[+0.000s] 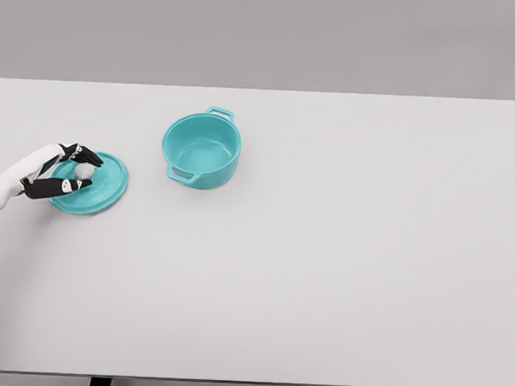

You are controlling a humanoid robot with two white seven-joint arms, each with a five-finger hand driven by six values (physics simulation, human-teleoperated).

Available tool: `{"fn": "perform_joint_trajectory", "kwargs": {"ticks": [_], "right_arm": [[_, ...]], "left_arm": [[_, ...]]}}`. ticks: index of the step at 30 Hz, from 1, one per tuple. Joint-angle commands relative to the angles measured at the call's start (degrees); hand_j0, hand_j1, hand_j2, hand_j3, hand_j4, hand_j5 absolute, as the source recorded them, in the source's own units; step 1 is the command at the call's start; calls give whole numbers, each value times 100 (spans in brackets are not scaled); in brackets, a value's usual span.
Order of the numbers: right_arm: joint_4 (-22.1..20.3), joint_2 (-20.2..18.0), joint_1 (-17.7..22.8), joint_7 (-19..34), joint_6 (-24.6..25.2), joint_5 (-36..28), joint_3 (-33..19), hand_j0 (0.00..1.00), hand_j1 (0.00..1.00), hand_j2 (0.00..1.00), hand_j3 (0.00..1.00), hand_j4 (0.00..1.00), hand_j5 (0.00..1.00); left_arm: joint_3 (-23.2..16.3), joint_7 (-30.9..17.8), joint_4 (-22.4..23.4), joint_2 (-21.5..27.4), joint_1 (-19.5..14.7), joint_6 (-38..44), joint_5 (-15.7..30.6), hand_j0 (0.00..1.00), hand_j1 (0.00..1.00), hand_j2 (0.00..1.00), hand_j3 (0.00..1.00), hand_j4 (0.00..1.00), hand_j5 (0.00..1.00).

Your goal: Cover the pot with left arm

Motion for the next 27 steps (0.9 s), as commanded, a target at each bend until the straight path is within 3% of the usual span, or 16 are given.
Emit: {"fn": "perform_joint_trajectory", "kwargs": {"ticks": [1,6,12,27], "right_arm": [[4,0,9,1,0,1,0,100,100,100,100,100,100],[-5,0,9,1,0,1,0,100,100,100,100,100,100],[4,0,0,1,0,1,0,100,100,100,100,100,100],[-5,0,9,1,0,1,0,100,100,100,100,100,100]], "left_arm": [[4,1,-31,6,0,21,31,43,43,43,43,43,43],[57,1,-48,15,-18,56,40,42,42,42,42,42,42],[136,1,-461,33,-9,65,49,42,42,42,42,42,42],[215,1,-918,15,0,47,58,42,42,42,42,42,42]]}}
